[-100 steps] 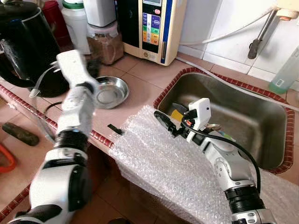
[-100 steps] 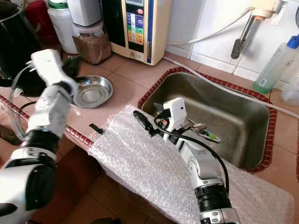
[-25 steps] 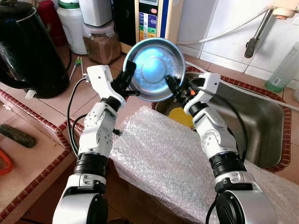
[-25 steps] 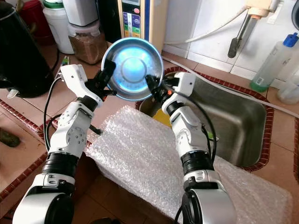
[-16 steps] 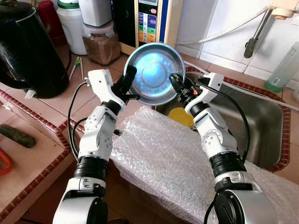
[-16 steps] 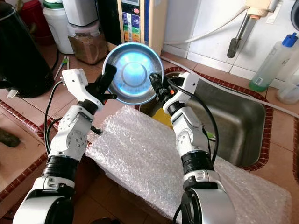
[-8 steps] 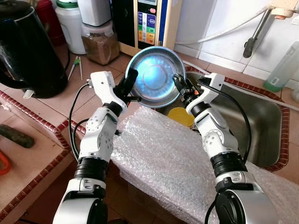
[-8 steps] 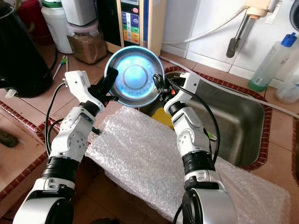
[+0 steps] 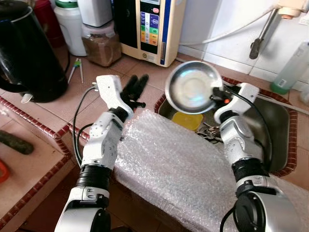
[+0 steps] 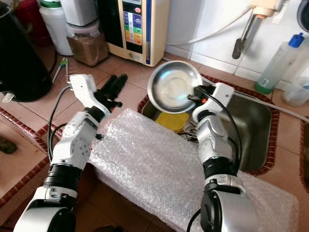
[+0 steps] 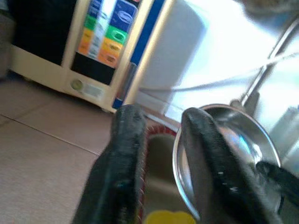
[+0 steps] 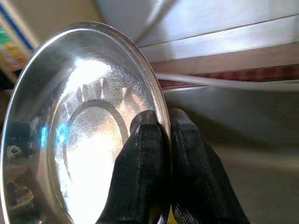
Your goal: Kitchen organization
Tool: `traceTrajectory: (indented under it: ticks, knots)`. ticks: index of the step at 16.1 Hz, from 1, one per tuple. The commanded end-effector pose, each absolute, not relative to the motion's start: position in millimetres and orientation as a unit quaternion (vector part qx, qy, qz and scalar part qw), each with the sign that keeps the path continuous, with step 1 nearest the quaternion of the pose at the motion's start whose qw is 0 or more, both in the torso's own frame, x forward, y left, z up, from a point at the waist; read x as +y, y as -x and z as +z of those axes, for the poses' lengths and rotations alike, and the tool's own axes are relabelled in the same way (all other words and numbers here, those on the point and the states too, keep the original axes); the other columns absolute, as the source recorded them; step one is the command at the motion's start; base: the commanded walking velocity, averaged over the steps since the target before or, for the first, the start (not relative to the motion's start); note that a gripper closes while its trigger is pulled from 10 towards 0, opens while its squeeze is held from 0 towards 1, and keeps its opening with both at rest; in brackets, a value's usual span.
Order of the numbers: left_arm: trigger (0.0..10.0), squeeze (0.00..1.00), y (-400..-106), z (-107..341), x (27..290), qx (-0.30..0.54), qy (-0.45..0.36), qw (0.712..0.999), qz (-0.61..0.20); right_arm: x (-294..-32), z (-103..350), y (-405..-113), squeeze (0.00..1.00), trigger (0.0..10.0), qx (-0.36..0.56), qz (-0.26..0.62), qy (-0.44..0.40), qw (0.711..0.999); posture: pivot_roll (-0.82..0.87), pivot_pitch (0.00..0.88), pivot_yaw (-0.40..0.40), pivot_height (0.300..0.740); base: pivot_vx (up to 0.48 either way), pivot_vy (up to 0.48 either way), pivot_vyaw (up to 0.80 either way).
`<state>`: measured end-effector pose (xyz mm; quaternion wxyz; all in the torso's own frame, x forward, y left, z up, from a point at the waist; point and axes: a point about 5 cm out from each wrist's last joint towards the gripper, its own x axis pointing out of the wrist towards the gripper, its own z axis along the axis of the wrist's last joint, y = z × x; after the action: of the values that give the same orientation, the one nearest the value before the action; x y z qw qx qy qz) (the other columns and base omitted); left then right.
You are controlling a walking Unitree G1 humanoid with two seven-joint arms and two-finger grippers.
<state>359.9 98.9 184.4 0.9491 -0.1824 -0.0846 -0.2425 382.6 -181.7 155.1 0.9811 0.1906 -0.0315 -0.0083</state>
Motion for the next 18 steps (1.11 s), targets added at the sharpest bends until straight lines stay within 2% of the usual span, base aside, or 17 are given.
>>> traceTrajectory:
  ticks: [1, 4, 7, 11, 12, 13, 14, 15, 16, 18]
  knots:
    - [10.0, 1.00, -358.7, 183.3, 98.5, -0.079, 0.168, 0.951, -0.249, -183.3, 162.1, -385.5, 0.00, 0.0, -0.042, -0.020, -0.184, 0.982, 0.02, 0.085, -0.027, 0.740, 0.000, 0.000, 0.00]
    - [10.0, 1.00, -353.8, 163.0, 96.0, -0.007, 0.106, 0.950, -0.295, -207.1, 144.8, -381.4, 0.00, 0.0, 0.009, -0.113, -0.097, 0.989, 0.02, 0.083, -0.023, 0.740, 0.000, 0.000, 0.00]
    - [10.0, 1.00, -349.7, 152.1, 94.8, 0.031, 0.059, 0.941, -0.331, -222.1, 124.7, -373.4, 0.00, 0.0, 0.062, -0.168, -0.096, 0.979, 0.02, 0.081, -0.018, 0.740, 0.000, 0.000, 0.00]
    - [10.0, 1.00, -349.1, 145.8, 97.4, 0.067, 0.025, 0.933, -0.353, -226.4, 107.8, -366.9, 0.00, 0.0, 0.105, -0.191, -0.087, 0.972, 0.02, 0.081, -0.012, 0.740, 0.000, 0.000, 0.00]
    - [10.0, 1.00, -351.6, 146.4, 99.6, 0.072, -0.001, 0.933, -0.352, -220.5, 92.0, -362.4, 0.00, 4.4, 0.148, -0.184, -0.108, 0.966, 0.03, 0.083, -0.009, 0.740, 0.000, 0.000, 0.00]
    - [10.0, 1.00, -353.4, 147.1, 101.1, 0.077, -0.017, 0.933, -0.351, -217.0, 86.2, -360.6, 0.11, 10.0, 0.162, -0.184, -0.121, 0.962, 0.03, 0.082, -0.009, 0.740, 0.000, 0.000, 0.00]
    - [10.0, 1.00, -354.5, 147.0, 101.8, 0.079, -0.021, 0.933, -0.350, -215.5, 84.2, -360.0, 0.78, 10.0, 0.167, -0.185, -0.130, 0.960, 0.03, 0.081, -0.008, 0.740, 0.000, 0.000, 0.00]
    - [10.0, 1.00, -355.5, 147.0, 102.6, 0.081, -0.025, 0.933, -0.349, -214.4, 82.2, -359.2, 0.95, 10.0, 0.171, -0.187, -0.135, 0.958, 0.03, 0.079, -0.006, 0.740, 0.000, 0.000, 0.00]
    - [10.0, 1.00, -358.5, 152.0, 103.0, 0.066, -0.031, 0.938, -0.340, -216.7, 82.5, -358.6, 1.00, 10.0, 0.164, -0.198, -0.144, 0.955, 0.03, 0.078, -0.004, 0.740, 0.000, 0.000, 0.00]
    - [10.0, 1.00, -358.7, 154.0, 101.7, 0.066, -0.026, 0.937, -0.343, -217.1, 82.5, -358.6, 1.00, 10.0, 0.165, -0.197, -0.142, 0.956, 0.03, 0.072, 0.001, 0.740, 0.000, 0.000, 0.00]
